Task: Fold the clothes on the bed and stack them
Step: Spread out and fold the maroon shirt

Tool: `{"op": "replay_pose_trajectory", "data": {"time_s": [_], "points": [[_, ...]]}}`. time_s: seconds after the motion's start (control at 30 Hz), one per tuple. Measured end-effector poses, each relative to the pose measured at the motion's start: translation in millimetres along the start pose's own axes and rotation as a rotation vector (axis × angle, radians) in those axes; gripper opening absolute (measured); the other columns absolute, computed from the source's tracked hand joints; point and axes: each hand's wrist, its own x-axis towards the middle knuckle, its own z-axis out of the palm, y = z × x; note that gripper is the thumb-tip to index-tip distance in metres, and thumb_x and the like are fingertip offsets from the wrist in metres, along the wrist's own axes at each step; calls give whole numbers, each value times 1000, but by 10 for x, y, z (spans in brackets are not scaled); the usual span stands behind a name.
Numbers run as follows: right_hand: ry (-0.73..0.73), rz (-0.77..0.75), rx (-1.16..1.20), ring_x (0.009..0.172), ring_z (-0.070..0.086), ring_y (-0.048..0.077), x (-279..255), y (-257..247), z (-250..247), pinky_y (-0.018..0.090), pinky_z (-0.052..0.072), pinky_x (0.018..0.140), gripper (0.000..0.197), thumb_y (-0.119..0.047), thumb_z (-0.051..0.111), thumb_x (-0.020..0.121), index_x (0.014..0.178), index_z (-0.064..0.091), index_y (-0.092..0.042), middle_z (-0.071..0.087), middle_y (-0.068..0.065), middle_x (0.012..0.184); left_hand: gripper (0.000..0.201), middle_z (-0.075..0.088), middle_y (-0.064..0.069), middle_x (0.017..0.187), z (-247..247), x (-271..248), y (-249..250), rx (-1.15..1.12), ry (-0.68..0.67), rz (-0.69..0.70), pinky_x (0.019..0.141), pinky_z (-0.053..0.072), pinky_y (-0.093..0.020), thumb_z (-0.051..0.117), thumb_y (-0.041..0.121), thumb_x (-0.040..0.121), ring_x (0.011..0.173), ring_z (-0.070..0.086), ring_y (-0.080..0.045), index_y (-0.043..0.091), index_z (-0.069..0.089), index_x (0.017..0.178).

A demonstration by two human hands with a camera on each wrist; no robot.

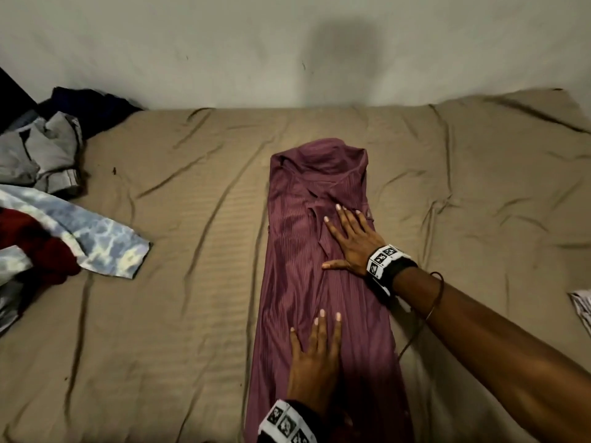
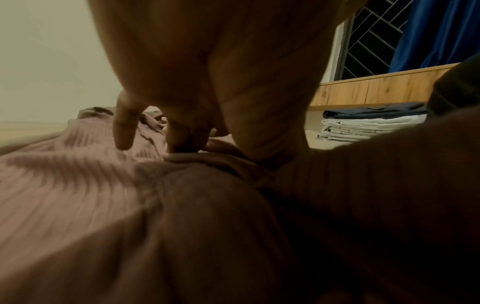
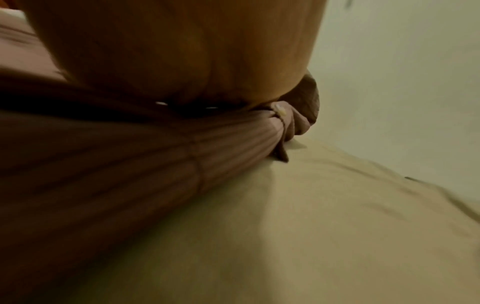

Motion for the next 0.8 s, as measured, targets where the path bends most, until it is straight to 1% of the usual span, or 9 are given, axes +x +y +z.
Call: {"op": "replay_pose_trajectory", "data": {"time_s": [0.13,0.23,0.3,0.33,0.37,0.43,0.5,0.57,0.8], "points": [[30,-4,-32,153,8,44,243,243,-133,60,8,122,123,-98,0,71,161,17,-15,9,32,163,63,66,-27,126,-119,-33,75,-11,-130,-37,82,56,-60,37,31,91,110,70,-36,6,35,149],[-21,29,-31,153,-5,45,395,386,-174,61,1,122,132,-103,-4,60,162,1,-20,-8,30,164,77,60,-32,129,-600,158,23,-78,-269,62,98,47,-57,48,43,99,114,63,-41,-6,20,152],[-71,42,-37,152,-12,46,453,418,-154,62,-2,121,139,-107,-2,49,160,-11,-24,-19,26,163,79,63,-14,104,-1007,401,-58,-115,-340,91,84,46,-42,66,71,82,94,61,-29,4,55,124],[-88,45,-32,151,-14,46,479,420,-138,63,-3,120,141,-109,-1,45,159,-15,-26,-22,25,162,72,61,-8,95,-1199,568,-106,-132,-270,56,76,44,-37,66,76,78,87,59,-25,11,58,108],[-99,45,-23,151,-15,46,497,422,-131,65,-3,120,144,-110,1,41,158,-18,-28,-24,24,162,68,62,-8,98,-1355,764,-168,-127,-173,22,74,42,-36,65,75,79,90,60,-25,14,58,108],[-112,36,-18,151,-14,47,544,447,-114,67,-3,118,146,-109,7,39,158,-18,-28,-25,24,162,90,52,-19,140,-1449,1223,-308,-79,-28,12,94,45,-41,70,68,80,130,50,-33,7,43,140],[-131,20,-6,151,-15,47,588,490,-89,67,-2,118,145,-105,14,38,157,-21,-29,-26,24,161,133,5,-24,167,-1384,1640,-467,-2,-39,60,119,25,-54,75,72,69,155,6,-36,0,7,158],[-132,1,25,150,-19,45,610,520,-62,67,-3,118,149,-110,17,35,154,-27,-32,-31,22,160,160,-18,-20,167,-1303,1921,-692,92,-108,64,122,11,-65,71,87,54,155,-13,-35,-1,-15,157],[-52,21,113,151,-20,43,430,490,-114,65,-3,120,151,-109,31,46,155,-27,-21,-27,23,162,164,-6,-17,169,-1316,1936,-1025,91,-183,-52,125,8,-58,64,95,47,157,-1,-29,0,-10,159]]}}
